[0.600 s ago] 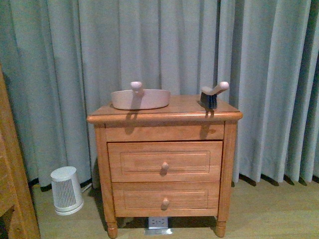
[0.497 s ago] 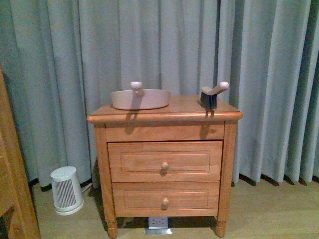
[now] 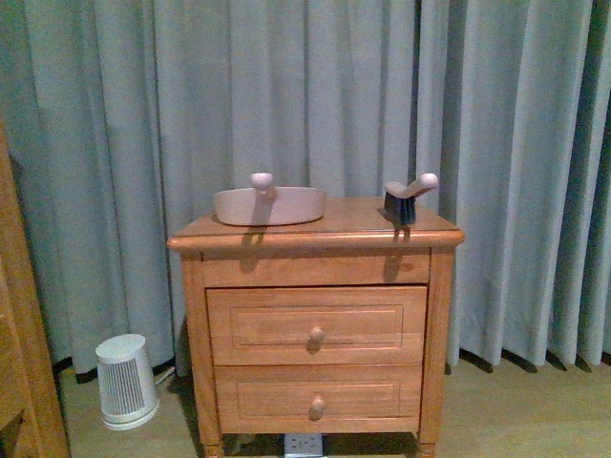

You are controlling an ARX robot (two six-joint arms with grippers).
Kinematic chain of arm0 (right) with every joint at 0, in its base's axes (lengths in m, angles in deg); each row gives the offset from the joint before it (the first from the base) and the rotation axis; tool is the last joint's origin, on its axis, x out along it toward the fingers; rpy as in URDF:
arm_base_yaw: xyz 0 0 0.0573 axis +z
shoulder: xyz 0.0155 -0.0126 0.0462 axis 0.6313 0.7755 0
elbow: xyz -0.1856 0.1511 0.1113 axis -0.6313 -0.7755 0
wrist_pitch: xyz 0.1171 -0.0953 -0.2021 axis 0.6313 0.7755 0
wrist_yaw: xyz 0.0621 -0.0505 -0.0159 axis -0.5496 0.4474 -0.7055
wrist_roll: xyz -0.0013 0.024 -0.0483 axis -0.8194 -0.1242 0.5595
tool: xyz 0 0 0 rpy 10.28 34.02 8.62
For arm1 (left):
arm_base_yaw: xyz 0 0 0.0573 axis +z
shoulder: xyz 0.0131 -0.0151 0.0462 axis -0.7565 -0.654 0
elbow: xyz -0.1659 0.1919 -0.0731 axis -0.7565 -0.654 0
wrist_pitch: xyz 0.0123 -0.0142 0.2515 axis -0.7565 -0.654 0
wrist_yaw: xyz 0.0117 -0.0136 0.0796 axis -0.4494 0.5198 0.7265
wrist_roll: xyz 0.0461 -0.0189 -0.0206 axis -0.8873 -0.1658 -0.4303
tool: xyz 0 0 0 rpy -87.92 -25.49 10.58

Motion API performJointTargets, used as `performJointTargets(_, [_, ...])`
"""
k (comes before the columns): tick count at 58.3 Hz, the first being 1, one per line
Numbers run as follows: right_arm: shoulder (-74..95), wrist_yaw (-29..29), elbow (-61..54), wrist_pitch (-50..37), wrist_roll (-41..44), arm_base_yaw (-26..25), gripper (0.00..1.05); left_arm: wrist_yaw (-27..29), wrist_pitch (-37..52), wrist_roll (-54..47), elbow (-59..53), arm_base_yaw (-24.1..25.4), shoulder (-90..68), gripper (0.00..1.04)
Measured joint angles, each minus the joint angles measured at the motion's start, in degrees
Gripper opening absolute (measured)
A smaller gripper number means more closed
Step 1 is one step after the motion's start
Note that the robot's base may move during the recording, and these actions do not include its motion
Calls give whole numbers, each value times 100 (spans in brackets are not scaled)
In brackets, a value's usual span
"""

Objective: Clean up trash

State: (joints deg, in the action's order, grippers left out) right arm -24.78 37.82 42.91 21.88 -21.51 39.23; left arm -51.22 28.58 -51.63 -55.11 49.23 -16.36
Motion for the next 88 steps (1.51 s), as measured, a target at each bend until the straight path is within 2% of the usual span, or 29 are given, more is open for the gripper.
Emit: performJointTargets(88, [0, 0, 0, 0, 0, 0, 97, 0, 0, 0, 0, -2, 0, 97])
